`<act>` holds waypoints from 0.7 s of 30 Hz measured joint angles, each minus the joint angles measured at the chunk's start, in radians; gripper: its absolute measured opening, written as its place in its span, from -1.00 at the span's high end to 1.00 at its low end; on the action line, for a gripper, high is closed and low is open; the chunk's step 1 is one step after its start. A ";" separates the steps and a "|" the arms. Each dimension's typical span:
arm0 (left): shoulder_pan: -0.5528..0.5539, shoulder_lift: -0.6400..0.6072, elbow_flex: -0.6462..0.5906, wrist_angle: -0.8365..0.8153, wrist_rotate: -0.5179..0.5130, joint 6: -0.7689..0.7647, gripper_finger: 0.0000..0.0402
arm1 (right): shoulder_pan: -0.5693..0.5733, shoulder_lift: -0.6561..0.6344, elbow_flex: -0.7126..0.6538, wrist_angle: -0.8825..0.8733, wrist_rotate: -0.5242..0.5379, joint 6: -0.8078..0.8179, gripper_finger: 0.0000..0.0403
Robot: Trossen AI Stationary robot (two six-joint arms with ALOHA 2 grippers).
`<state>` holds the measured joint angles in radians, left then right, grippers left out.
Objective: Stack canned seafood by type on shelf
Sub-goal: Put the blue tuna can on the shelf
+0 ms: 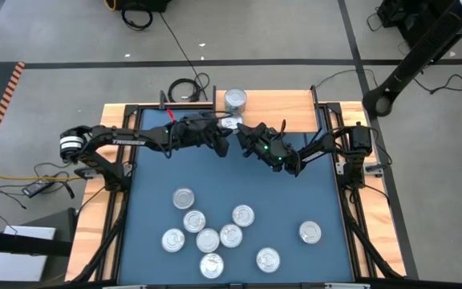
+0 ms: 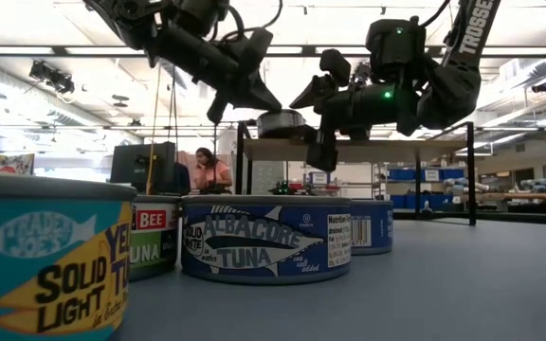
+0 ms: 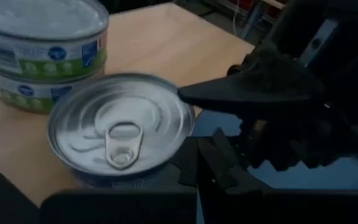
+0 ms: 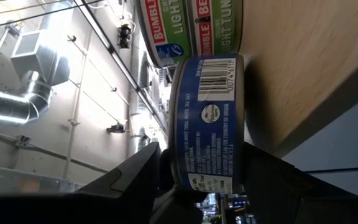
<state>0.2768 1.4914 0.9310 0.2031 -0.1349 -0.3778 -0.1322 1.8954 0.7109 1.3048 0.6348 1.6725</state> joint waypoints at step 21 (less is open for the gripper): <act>-0.008 0.021 -0.002 -0.039 0.005 0.030 1.00 | -0.005 0.000 0.000 0.002 -0.001 0.000 -0.09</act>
<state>0.2691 1.5127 0.9293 0.1638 -0.1295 -0.3481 -0.1371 1.8954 0.7109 1.3066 0.6336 1.6726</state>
